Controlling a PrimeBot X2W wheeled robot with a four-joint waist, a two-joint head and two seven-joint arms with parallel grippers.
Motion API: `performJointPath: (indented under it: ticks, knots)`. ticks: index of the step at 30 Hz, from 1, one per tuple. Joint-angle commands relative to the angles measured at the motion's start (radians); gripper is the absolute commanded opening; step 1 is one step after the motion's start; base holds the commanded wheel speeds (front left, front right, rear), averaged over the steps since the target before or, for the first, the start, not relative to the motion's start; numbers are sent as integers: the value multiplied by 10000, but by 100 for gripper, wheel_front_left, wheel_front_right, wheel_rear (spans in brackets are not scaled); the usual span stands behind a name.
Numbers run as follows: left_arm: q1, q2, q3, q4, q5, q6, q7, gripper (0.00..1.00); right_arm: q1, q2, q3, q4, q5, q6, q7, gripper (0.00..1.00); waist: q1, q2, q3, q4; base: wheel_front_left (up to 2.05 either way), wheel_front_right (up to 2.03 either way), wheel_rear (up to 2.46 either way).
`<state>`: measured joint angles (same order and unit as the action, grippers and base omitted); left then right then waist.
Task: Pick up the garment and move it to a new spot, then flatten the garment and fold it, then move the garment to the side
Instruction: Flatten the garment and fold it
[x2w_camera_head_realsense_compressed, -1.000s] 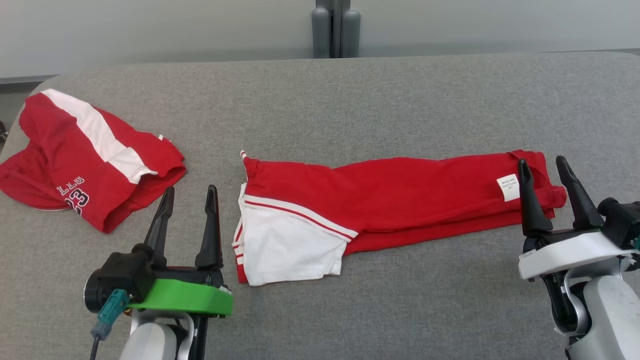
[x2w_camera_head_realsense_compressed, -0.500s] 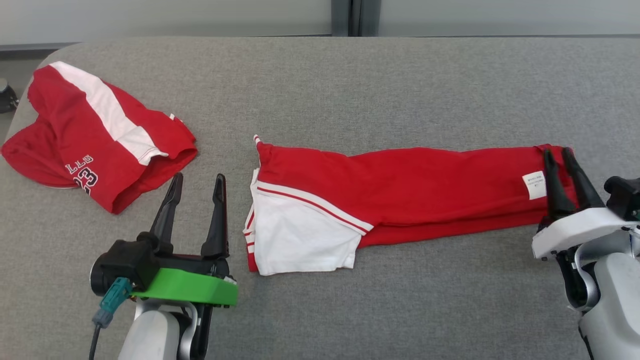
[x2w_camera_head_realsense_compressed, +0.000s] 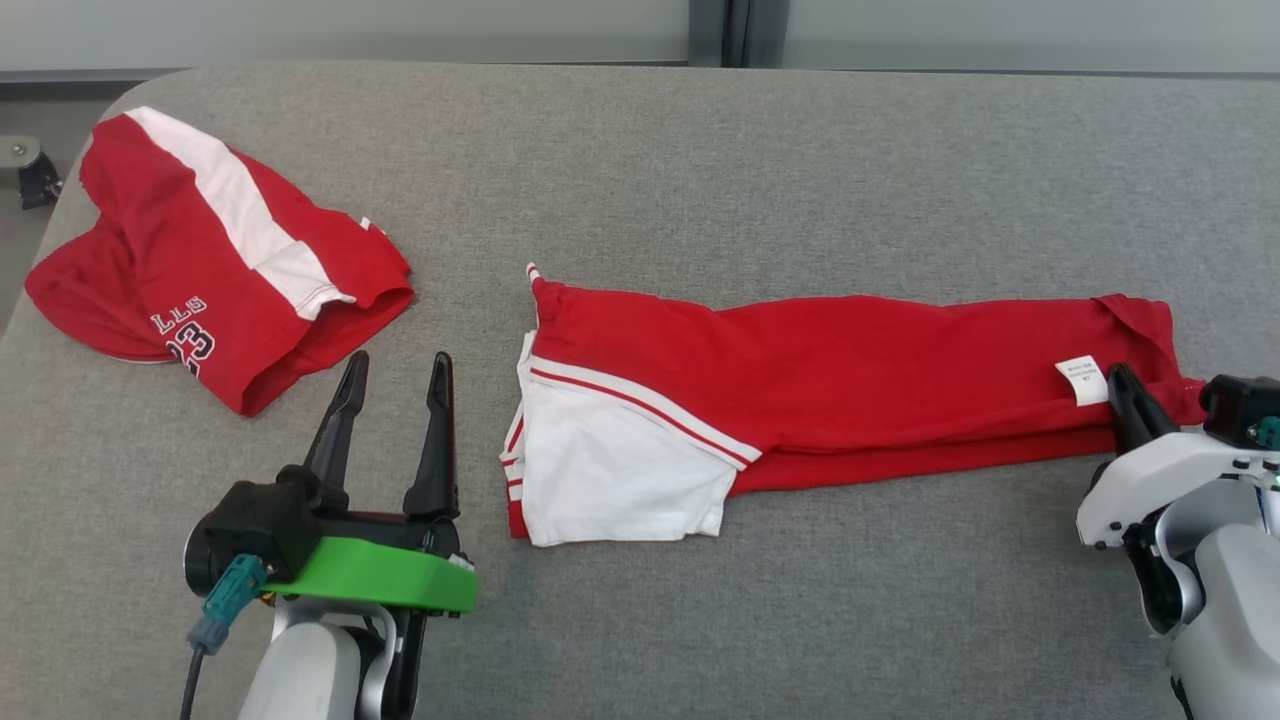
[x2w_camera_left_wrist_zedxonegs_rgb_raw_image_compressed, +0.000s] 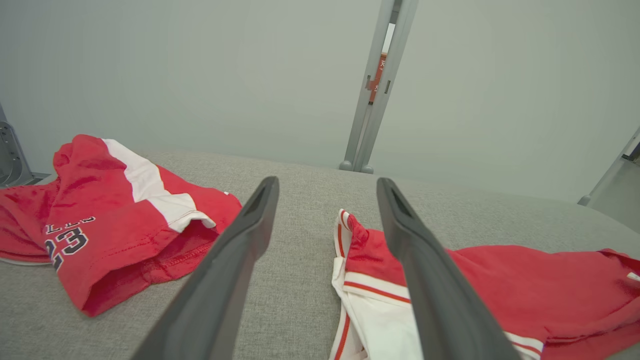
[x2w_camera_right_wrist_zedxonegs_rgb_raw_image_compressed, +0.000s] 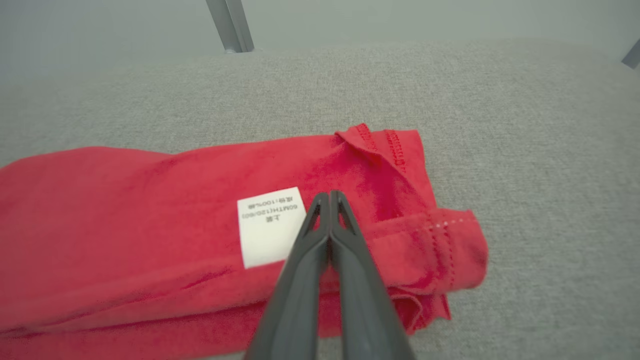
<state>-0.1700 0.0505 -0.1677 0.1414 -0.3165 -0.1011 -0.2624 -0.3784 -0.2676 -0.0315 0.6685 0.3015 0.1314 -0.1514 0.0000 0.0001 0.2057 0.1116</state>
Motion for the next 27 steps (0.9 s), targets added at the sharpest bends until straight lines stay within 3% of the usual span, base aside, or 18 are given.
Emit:
performJointPath:
  ticks: [1, 15, 27]
  knots:
    - [87, 6, 31, 36, -85, 54, -31, 100, 207, -9, -29, 41, 101, -16, -25, 0, 0, -1, -100, -151, 0, 0, 0]
    - [-30, 8, -23, 76, -93, 44, -31, 100, 1272, 258, 93, -808, 569, -16, 601, 0, 0, -1, -135, -761, 0, 0, 0]
    - [54, 6, -32, 72, -148, 17, -31, 100, 1546, 215, 686, -3504, 773, -16, 337, 0, 0, -1, -255, -597, 0, 0, 0]
